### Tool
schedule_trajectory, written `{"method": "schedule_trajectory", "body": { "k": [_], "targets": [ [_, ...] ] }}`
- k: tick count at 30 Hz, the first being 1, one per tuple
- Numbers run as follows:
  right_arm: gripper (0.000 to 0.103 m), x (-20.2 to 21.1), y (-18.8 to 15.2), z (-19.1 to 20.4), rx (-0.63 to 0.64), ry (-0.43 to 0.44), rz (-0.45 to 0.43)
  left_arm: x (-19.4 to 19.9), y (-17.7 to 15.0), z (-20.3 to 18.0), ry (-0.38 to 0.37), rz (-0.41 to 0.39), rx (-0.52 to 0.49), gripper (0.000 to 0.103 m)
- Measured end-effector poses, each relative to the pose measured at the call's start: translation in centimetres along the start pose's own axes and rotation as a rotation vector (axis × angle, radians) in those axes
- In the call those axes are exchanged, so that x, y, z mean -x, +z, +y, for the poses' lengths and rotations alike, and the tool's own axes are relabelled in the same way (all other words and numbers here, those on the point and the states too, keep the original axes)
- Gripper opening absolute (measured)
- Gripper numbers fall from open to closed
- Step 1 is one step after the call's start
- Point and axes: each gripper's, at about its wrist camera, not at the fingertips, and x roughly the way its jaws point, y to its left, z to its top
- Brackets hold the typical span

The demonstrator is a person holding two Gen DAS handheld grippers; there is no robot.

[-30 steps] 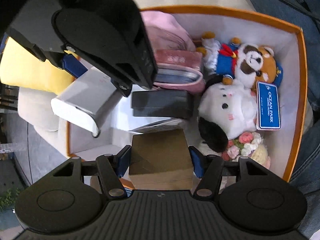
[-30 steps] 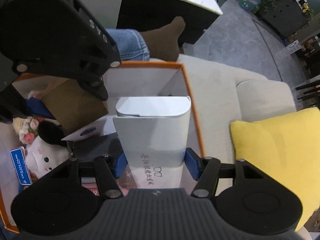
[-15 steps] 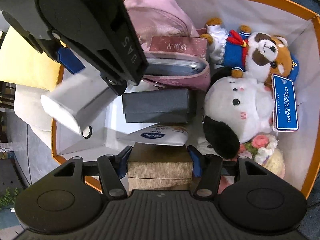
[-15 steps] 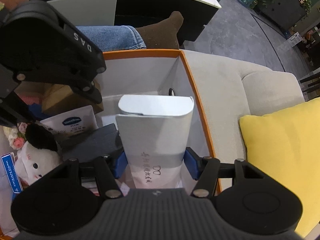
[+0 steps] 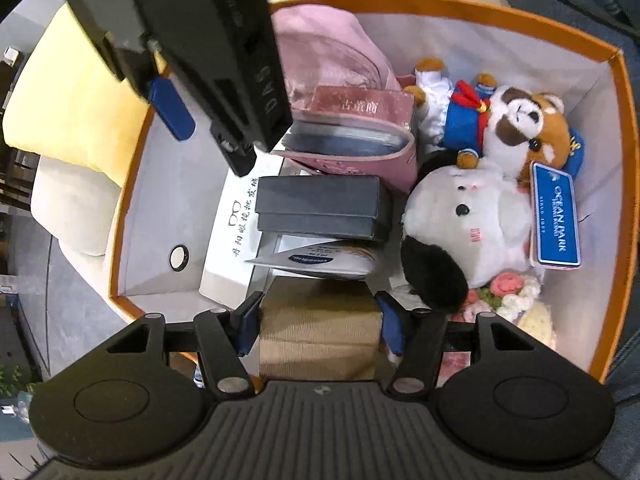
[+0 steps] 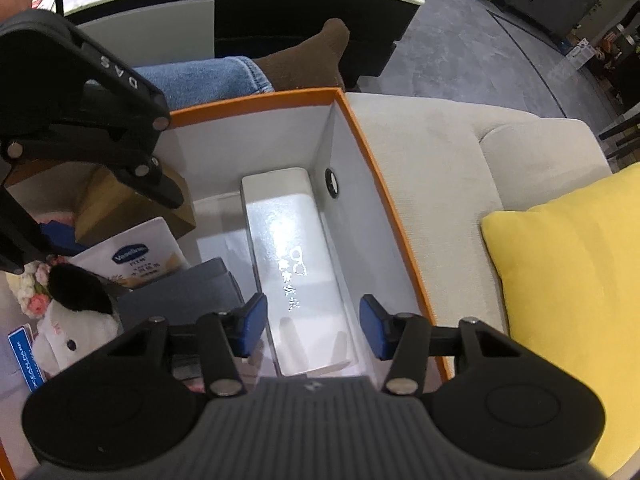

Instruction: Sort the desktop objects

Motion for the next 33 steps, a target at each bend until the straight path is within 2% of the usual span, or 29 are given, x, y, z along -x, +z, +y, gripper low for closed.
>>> {"method": "schedule_trajectory", "body": {
  "k": [3, 5, 9, 14, 18, 22, 26, 28, 33],
  "targets": [
    [0.054, 0.5, -0.3, 0.0, -0.007, -0.018, -0.001, 0.8, -0.2, 0.4, -0.010, -0.014, 0.004, 0.070],
    [0.054, 1.0, -0.4, -0.1, -0.018, -0.032, -0.007, 0.9, 0.8, 1.2, -0.020, -0.023, -0.003, 0.070],
    [0.054, 1.9, -1.0, -0.1, -0.047, -0.043, -0.019, 1.5, 1.4, 0.5, -0.008, -0.012, -0.010, 0.069],
    [0.054, 3.3, -2.1, 0.1, -0.080, -0.054, -0.022, 3.3, 1.2, 0.5, -0.010, -0.030, 0.069, 0.064],
    [0.054, 5.3, -3.1, 0.7, -0.122, -0.055, -0.034, 6.1, 1.7, 0.6, 0.036, -0.071, 0.138, 0.064],
    [0.054, 8.1, -3.8, 1.6, -0.179, -0.064, -0.058, 7.7, 2.6, 0.6, 0.099, -0.121, 0.228, 0.064],
    [0.055, 12.0, -4.6, 3.2, -0.268, -0.080, -0.117, 10.7, 2.6, 0.9, 0.162, -0.180, 0.381, 0.064],
    [0.063, 13.9, -5.2, 4.2, -0.309, -0.107, -0.153, 12.4, 2.3, 0.6, 0.192, -0.229, 0.462, 0.064],
    [0.070, 17.6, -7.1, 7.2, -0.452, -0.158, -0.254, 15.8, 1.4, -1.4, 0.313, -0.347, 0.632, 0.067]
  ]
}}
